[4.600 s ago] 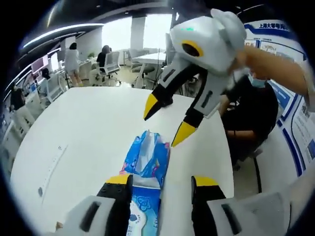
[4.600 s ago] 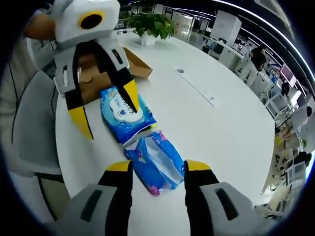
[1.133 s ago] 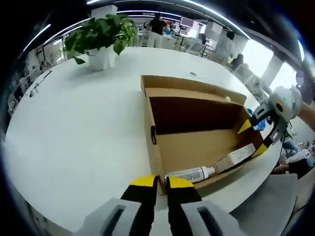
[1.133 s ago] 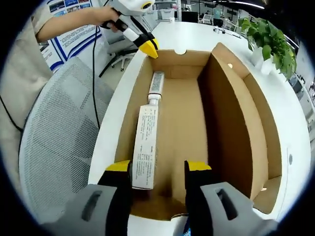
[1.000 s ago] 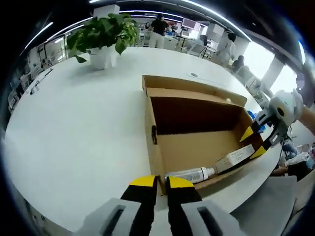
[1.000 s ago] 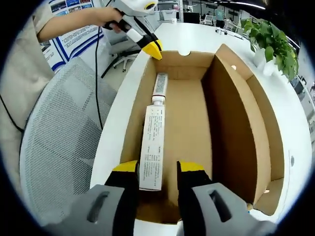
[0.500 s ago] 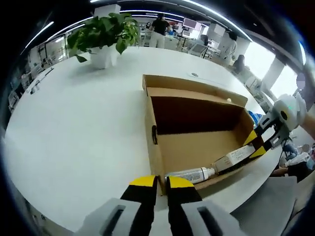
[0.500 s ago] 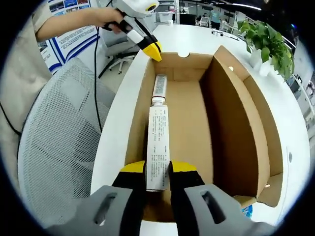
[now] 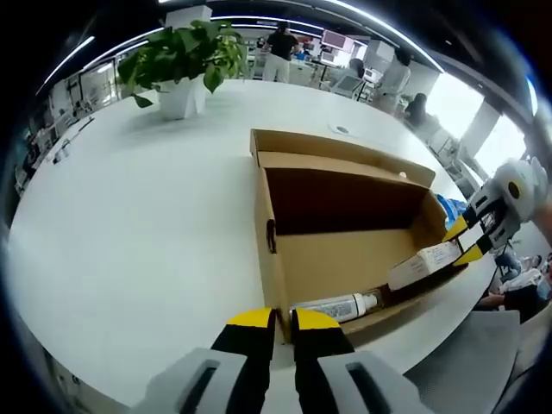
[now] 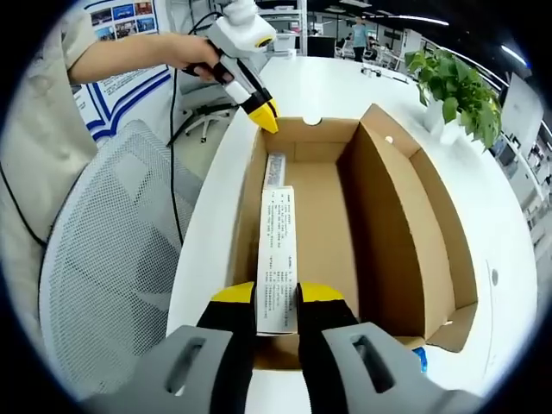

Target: Operate the shoe box by opening the lid, removing the specified soft item, and placing it in the target area until the item is outside and the box remains undamaged.

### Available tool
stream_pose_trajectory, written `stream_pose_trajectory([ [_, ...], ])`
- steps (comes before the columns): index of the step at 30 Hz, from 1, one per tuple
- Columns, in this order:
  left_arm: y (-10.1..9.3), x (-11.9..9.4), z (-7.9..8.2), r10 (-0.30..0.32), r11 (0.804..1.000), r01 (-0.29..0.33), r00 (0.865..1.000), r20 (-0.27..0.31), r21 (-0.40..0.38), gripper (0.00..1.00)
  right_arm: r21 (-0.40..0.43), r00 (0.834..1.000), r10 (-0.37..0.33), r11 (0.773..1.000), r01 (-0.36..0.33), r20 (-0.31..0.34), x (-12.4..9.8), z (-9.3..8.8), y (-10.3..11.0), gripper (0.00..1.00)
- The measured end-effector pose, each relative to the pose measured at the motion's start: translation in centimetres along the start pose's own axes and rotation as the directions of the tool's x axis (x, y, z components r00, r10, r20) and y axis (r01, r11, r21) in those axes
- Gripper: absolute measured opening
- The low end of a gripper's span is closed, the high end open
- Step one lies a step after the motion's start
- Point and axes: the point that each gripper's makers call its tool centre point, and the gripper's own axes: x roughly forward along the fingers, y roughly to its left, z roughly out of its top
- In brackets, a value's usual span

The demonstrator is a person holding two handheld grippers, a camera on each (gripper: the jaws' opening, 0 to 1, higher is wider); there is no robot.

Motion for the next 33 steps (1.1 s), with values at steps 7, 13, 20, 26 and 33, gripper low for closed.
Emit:
stream_pose_trajectory([
  [7, 0.0, 0.0, 0.0, 0.002, 1.0, -0.002, 1.0, -0.002, 0.001, 0.07, -0.007, 0.998, -0.039, 0.999, 0.039, 0.05, -2.4, 1.4, -0.8, 0.14],
  [13, -0.1, 0.0, 0.0, 0.009, 1.0, -0.009, 1.0, -0.008, 0.003, 0.07, -0.019, 0.996, -0.06, 0.998, 0.061, 0.069, -4.1, 2.0, -1.3, 0.14],
  [20, 0.0, 0.0, 0.0, 0.015, 1.0, -0.015, 1.0, -0.014, 0.014, 0.07, -0.034, 0.992, -0.096, 0.994, 0.099, 0.085, -6.8, 1.8, -2.0, 0.14],
  [26, 0.0, 0.0, 0.0, 0.015, 1.0, -0.015, 1.0, -0.016, 0.015, 0.07, -0.023, 0.988, -0.128, 0.991, 0.13, 0.091, -8.9, 0.8, -2.6, 0.14],
  [33, 0.0, 0.0, 0.0, 0.015, 1.0, -0.014, 1.0, -0.02, 0.012, 0.07, -0.013, 0.984, -0.163, 0.986, 0.165, 0.075, -11.3, -1.2, -3.6, 0.14],
])
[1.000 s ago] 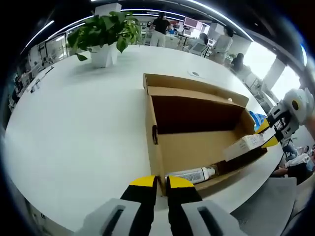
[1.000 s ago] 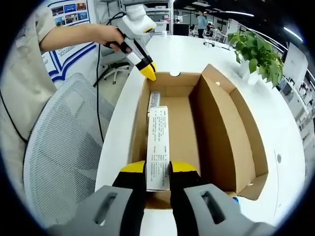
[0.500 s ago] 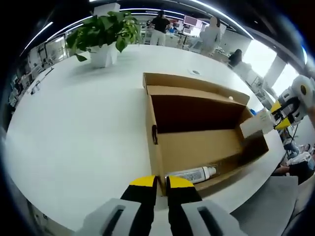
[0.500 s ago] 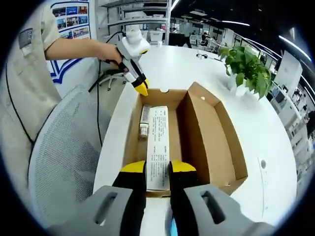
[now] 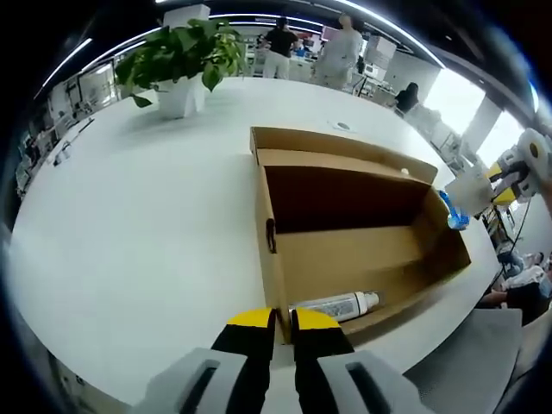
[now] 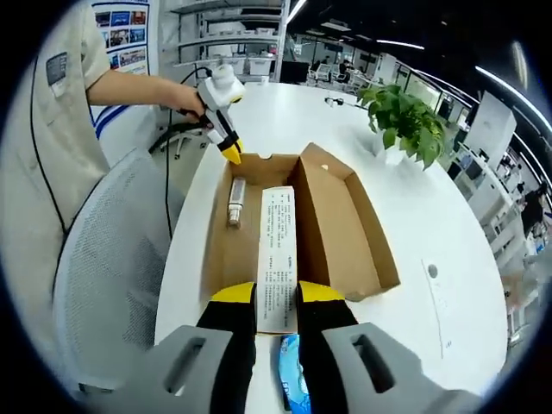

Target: Operate the shoe box by opening the lid, removing the specified soft item, and placing it in the target area until the item is outside and the box remains undamaged.

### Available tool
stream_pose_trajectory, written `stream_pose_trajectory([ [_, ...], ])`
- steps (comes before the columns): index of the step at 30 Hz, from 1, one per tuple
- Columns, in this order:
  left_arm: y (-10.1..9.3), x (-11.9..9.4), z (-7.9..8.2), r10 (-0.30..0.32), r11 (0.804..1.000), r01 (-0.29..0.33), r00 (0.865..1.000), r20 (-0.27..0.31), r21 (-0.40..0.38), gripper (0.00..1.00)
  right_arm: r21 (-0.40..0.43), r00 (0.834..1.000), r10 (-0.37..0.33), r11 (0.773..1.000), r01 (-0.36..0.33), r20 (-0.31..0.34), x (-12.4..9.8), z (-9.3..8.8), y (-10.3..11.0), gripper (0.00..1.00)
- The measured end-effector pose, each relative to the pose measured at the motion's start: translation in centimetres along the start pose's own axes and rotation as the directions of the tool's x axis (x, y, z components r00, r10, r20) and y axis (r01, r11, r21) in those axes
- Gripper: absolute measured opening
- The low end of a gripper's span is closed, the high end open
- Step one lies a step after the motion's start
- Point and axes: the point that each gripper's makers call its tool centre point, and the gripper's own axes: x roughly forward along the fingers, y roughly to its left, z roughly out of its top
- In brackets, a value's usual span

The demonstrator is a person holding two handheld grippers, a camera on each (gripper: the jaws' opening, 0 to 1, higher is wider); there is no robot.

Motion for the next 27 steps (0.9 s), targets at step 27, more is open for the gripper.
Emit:
stream_pose_trajectory([
  [27, -0.1, 0.1, 0.0, -0.002, 1.0, 0.002, 1.0, -0.016, -0.005, 0.07, 0.017, 0.978, -0.118, 0.992, 0.123, -0.17, -7.5, -9.6, -5.9, 0.15],
])
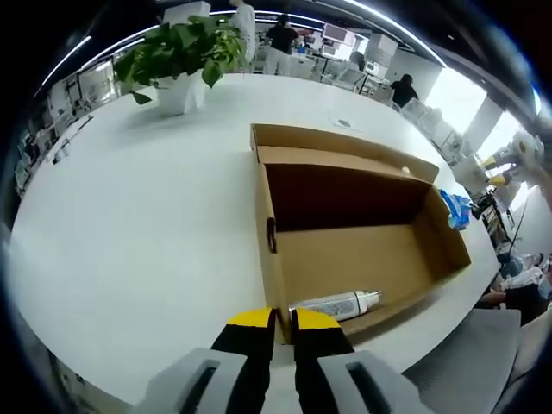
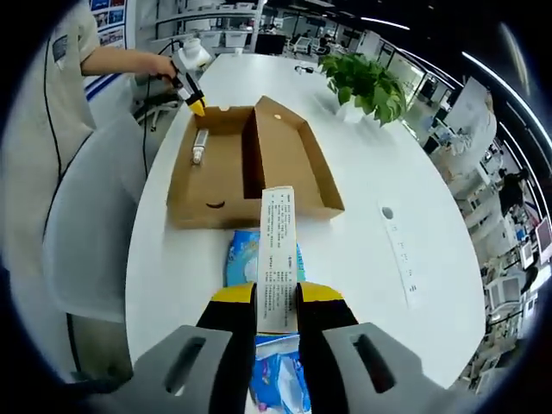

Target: Operate the shoe box by opening the lid, removing the specified soft item, and placing it in the target area until the item is outside and the box remains undamaged.

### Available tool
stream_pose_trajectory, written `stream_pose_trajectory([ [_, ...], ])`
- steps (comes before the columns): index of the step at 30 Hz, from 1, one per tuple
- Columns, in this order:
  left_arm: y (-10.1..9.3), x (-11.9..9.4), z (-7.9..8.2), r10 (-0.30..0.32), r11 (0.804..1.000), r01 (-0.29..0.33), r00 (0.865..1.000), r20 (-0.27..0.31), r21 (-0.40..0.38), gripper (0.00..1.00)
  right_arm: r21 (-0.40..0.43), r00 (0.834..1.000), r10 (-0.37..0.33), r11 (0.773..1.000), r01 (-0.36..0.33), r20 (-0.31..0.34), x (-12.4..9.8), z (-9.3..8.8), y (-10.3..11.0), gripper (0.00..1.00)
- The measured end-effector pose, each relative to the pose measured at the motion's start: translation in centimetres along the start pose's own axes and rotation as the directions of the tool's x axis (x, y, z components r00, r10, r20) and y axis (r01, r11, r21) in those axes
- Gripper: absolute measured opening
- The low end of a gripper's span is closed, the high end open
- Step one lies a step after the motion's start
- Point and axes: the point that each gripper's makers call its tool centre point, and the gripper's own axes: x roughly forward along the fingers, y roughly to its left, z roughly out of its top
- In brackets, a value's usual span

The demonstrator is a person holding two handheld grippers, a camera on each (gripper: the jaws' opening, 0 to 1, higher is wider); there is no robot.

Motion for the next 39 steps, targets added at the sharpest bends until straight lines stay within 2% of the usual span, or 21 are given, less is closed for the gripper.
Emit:
stream_pose_trajectory([
  [11, 0.0, 0.0, 0.0, -0.002, 1.0, 0.002, 1.0, 0.002, -0.001, 0.07, 0.029, 0.994, -0.042, 0.999, 0.045, -0.099, -0.1, -5.4, -3.3, 0.15],
  [15, 0.0, 0.0, 0.0, 0.001, 1.0, -0.001, 1.0, -0.001, 0.0, 0.07, 0.024, 0.991, -0.047, 0.998, 0.05, -0.123, -0.1, -6.8, -4.0, 0.15],
  [22, 0.0, 0.0, 0.0, 0.006, 1.0, -0.006, 1.0, -0.007, 0.001, 0.07, 0.012, 0.98, -0.048, 0.999, 0.052, -0.195, 0.6, -9.9, -5.7, 0.15],
  [32, 0.1, 0.0, 0.0, 0.013, 1.0, -0.013, 1.0, -0.017, 0.004, 0.07, 0.017, 0.962, -0.003, 1.0, 0.008, -0.273, 2.1, -13.8, -6.4, 0.15],
  [39, 0.2, 0.1, 0.0, 0.016, 1.0, -0.016, 1.0, -0.019, -0.002, 0.07, 0.005, 0.952, 0.012, 1.0, -0.011, -0.307, 2.8, -15.2, -6.6, 0.15],
])
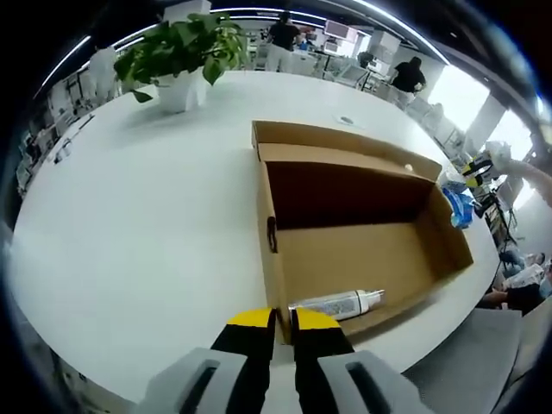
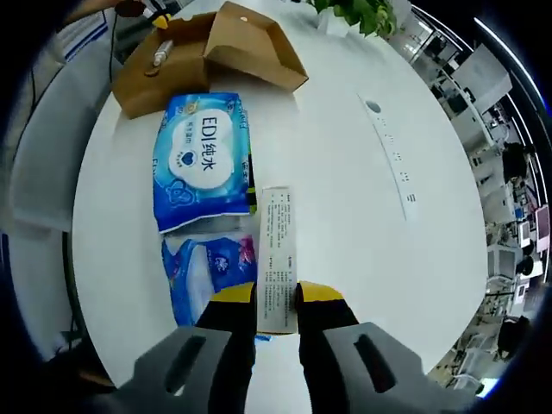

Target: Operate the shoe box by opening the lid, removing the specified soft item, and placing it in the target area until the item is outside and the box remains undamaged.

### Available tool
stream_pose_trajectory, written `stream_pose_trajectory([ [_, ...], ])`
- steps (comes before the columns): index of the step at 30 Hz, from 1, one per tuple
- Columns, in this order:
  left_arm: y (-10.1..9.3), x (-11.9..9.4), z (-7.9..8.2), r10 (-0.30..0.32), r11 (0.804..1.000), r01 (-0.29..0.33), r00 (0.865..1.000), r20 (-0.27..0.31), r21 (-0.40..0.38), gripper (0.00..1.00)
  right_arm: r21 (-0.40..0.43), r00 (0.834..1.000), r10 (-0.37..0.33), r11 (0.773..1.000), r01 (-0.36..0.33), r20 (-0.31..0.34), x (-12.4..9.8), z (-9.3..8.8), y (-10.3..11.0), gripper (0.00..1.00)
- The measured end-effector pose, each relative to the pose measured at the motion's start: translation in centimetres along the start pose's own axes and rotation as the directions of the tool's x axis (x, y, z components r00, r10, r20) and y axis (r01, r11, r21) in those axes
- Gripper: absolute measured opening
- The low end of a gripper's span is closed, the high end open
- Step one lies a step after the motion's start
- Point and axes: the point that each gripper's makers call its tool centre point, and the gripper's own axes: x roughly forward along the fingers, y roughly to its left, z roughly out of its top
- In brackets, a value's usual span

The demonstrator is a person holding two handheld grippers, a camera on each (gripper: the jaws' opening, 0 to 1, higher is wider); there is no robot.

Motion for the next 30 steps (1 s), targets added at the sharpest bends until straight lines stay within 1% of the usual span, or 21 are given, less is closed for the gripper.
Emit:
stream_pose_trajectory([
  [3, 0.0, 0.0, 0.0, 0.001, 1.0, -0.001, 1.0, 0.0, -0.003, 0.07, -0.007, 1.0, 0.005, 1.0, -0.005, -0.006, 0.3, -0.2, -0.1, 0.15],
  [7, 0.0, 0.0, 0.0, 0.002, 1.0, -0.002, 1.0, -0.004, 0.001, 0.07, -0.082, 0.997, -0.002, 0.997, -0.005, -0.081, 0.9, -1.8, -0.2, 0.15],
  [11, 0.0, 0.0, -0.1, 0.003, 1.0, -0.003, 1.0, -0.008, 0.002, 0.07, -0.084, 0.996, -0.001, 0.996, -0.006, -0.093, 1.2, -2.3, -0.2, 0.15],
  [13, 0.0, 0.0, -0.1, 0.003, 1.0, -0.003, 1.0, -0.007, 0.002, 0.07, -0.092, 0.994, -0.001, 0.996, -0.009, -0.109, 1.3, -2.7, -0.3, 0.15],
  [16, 0.0, 0.0, -0.1, 0.002, 1.0, -0.002, 1.0, -0.006, 0.003, 0.07, -0.089, 0.995, 0.003, 0.996, -0.012, -0.104, 1.3, -2.6, -0.6, 0.15],
  [22, 0.0, 0.0, -0.2, 0.001, 1.0, -0.001, 1.0, -0.004, 0.006, 0.07, -0.103, 0.992, -0.005, 0.995, -0.008, -0.124, 1.2, -3.0, -0.9, 0.16],
  [30, 0.0, 0.0, -0.1, 0.002, 1.0, -0.002, 1.0, -0.005, 0.014, 0.07, -0.162, 0.99, -0.03, 0.987, 0.007, -0.141, 1.3, -3.1, -1.2, 0.17],
])
